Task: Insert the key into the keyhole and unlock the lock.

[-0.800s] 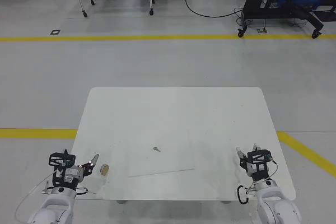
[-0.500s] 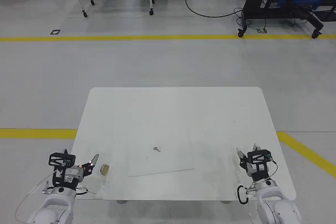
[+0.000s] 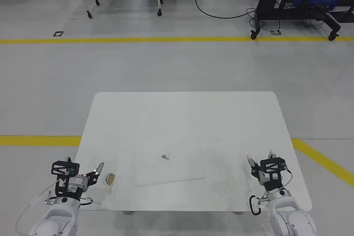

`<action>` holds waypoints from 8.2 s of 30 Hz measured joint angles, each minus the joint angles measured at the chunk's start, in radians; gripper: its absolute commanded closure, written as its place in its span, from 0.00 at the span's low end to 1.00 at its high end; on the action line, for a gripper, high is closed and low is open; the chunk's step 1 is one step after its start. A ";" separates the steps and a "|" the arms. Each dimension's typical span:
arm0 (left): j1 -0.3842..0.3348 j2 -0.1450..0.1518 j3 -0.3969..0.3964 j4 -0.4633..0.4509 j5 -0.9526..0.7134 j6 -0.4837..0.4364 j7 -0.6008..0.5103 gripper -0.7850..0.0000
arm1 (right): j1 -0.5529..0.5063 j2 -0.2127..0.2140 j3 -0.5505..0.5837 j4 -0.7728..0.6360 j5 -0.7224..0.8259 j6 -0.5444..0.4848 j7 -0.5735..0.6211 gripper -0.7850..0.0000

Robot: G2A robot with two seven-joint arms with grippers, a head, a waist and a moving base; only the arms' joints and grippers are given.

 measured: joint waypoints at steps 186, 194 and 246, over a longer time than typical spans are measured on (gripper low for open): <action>-0.493 0.003 0.288 0.167 -1.485 -0.519 -0.848 0.00 | 0.663 -0.121 -0.395 0.342 1.033 -0.414 0.282 1.00; -0.669 -0.025 0.415 0.357 -1.709 -0.502 -0.921 0.07 | 0.683 -0.133 -0.440 0.352 1.106 -0.366 0.346 1.00; -0.773 -0.069 0.506 0.528 -1.629 -0.500 -0.728 0.74 | 0.746 -0.158 -0.492 0.425 1.210 -0.304 0.484 1.00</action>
